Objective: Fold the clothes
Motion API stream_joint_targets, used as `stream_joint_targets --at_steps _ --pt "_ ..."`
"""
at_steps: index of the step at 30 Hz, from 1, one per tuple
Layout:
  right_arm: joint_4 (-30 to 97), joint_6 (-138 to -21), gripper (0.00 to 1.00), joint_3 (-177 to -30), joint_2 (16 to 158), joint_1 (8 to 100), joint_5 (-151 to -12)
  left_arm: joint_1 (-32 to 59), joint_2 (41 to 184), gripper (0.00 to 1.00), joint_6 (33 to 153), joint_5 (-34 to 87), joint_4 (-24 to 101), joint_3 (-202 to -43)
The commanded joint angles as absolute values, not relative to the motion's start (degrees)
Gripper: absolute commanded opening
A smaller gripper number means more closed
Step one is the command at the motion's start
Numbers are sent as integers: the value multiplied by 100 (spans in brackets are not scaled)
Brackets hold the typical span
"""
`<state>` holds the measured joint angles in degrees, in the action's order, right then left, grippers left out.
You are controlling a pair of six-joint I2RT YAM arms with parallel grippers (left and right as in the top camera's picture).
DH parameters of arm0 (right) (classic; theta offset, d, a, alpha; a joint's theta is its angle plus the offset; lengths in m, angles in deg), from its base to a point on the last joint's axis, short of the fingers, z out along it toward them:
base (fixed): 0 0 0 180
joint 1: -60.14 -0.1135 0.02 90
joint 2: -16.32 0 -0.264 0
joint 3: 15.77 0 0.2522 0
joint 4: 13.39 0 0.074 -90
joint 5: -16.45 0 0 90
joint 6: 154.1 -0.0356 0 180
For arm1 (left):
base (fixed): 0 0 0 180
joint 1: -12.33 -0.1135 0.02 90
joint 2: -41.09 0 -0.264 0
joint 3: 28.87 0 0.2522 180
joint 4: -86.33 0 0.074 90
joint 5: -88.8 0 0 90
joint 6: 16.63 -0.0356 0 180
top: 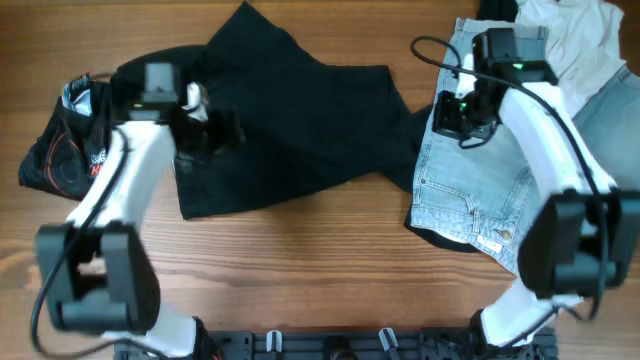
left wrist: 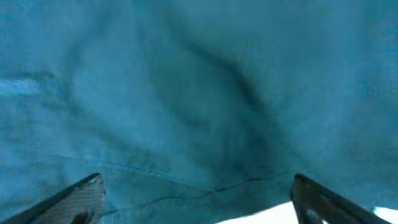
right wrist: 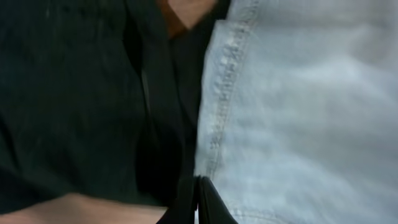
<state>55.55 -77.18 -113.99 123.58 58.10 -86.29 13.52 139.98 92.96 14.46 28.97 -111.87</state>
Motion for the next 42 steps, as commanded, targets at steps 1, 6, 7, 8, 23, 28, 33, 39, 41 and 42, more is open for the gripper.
stream_joint_targets --at_steps 1,6,7,8,23,28,33,39,41,42 --pt "5107 -7283 8 -11327 13296 5829 -9728 1575 14678 92 9336 1264 2948 -10881" --pt "4921 -7381 9 -11325 14185 5919 -9203 1586 15189 89 9336 1262 2856 -10382" --pt "5080 -7547 9 -11323 14262 6015 -8493 1586 15189 90 9334 1258 2764 -10229" --pt "5233 -7718 8 -11323 14338 6155 -7916 1586 15189 90 9336 1216 2681 -10100" --pt "6383 -6758 19 -12241 12518 9575 -8880 771 14866 100 9312 580 1726 -9849" --pt "7017 -6406 100 -12197 12026 8352 -10510 771 13609 100 9362 580 2231 -9926" --pt "5699 -6411 100 -12180 12072 5899 -9549 771 13097 100 9362 685 2264 -9926" --pt "3719 -6819 100 -12254 13066 4118 -8845 771 13097 100 9362 692 2285 -9926" --pt "2403 -6940 100 -12254 13573 3851 -9245 771 13097 100 9362 692 2307 -9926" --pt "1902 -7104 100 -12254 13757 3759 -9197 771 13097 100 9362 692 2320 -9926"
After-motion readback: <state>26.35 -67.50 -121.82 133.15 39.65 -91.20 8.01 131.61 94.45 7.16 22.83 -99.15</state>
